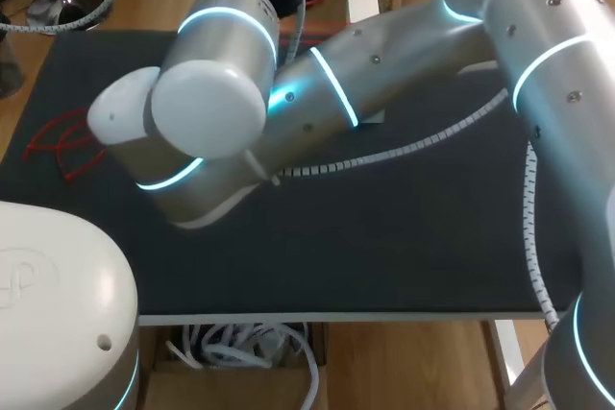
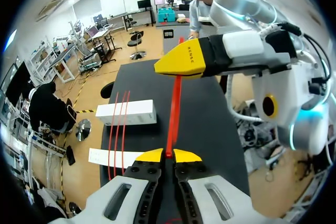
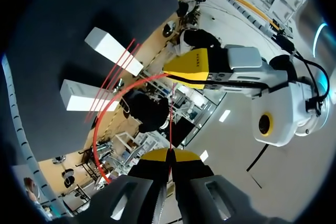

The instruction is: Grab the tape and strap the tape.

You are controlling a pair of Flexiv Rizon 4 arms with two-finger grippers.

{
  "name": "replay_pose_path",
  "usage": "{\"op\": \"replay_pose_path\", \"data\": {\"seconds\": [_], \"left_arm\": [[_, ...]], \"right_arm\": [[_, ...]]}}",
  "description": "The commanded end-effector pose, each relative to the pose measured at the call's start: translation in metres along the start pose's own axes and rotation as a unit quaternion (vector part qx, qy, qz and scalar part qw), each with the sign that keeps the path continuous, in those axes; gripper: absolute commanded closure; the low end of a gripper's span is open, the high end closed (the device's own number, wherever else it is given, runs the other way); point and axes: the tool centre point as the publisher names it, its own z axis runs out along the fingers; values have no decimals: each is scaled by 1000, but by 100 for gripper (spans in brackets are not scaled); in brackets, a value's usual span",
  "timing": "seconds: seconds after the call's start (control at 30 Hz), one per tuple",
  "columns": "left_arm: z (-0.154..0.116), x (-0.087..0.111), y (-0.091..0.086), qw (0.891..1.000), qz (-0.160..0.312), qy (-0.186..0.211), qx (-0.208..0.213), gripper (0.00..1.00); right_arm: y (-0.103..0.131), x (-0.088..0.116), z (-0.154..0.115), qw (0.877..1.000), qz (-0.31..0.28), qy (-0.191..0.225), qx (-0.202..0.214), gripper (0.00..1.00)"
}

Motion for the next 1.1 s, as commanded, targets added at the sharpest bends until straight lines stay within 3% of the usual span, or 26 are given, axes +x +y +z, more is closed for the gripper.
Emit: {"op": "replay_pose_path", "data": {"seconds": [0.03,1.1], "left_arm": [[-1,-1,0,1000,0,2,-1,100],[-1,-1,0,1000,0,2,-1,100]], "right_arm": [[6,-3,1,1000,-4,2,6,100],[9,-8,6,1000,2,21,2,100]]}}
